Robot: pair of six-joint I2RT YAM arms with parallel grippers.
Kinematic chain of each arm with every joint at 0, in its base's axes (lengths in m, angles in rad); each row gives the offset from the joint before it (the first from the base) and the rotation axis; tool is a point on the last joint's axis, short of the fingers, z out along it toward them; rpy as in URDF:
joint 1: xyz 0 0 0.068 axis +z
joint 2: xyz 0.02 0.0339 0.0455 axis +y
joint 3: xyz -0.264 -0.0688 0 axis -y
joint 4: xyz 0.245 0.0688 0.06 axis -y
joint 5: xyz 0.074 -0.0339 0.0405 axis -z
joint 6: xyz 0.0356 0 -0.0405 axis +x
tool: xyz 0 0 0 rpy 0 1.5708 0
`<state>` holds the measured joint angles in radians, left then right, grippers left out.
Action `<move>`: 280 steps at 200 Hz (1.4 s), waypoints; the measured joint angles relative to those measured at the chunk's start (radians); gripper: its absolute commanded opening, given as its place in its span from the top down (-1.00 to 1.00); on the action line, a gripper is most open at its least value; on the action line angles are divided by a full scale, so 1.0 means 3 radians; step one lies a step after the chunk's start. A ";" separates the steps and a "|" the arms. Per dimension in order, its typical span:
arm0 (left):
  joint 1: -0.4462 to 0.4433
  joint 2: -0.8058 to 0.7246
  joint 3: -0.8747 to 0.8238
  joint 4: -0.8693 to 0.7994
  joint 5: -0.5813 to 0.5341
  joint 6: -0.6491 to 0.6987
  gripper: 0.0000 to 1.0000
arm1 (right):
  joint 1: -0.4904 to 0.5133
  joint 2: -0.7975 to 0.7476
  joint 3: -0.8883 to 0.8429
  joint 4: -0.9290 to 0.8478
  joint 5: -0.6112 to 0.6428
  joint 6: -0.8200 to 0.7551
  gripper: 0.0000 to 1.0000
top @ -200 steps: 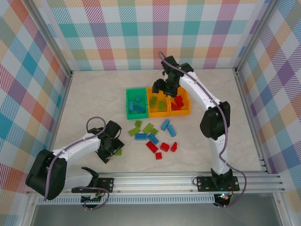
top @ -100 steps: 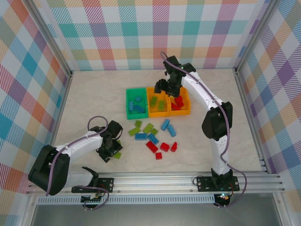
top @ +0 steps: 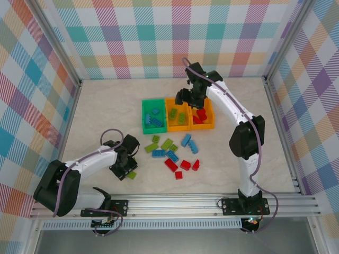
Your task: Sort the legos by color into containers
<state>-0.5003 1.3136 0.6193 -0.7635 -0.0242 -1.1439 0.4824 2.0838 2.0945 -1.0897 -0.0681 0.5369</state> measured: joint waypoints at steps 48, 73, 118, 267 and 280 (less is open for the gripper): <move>-0.0029 -0.0004 0.0003 0.0017 -0.0051 0.0011 0.09 | -0.0028 -0.0006 -0.0027 0.0001 0.0014 0.0001 -0.45; -0.0046 -0.0081 0.0070 0.0056 -0.0130 0.0011 0.09 | -0.0041 -0.0058 -0.0075 0.0011 0.0015 0.0001 -0.45; -0.0098 -0.0296 0.0323 0.0060 -0.0242 0.0013 0.08 | -0.0078 -0.0182 -0.0183 0.0051 0.0013 0.0003 -0.45; -0.0225 -0.0360 0.0076 0.0052 -0.0169 0.0237 -0.13 | -0.0123 -0.0299 -0.0548 0.0168 0.0013 0.0003 -0.46; -0.0230 -0.0317 0.0071 0.0089 -0.0146 0.0286 -0.13 | -0.0123 -0.0300 -0.0552 0.0168 0.0014 0.0003 -0.46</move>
<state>-0.5694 1.2186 0.6407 -0.7368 -0.0681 -1.0580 0.4454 1.9938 1.9289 -1.0393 -0.0639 0.5377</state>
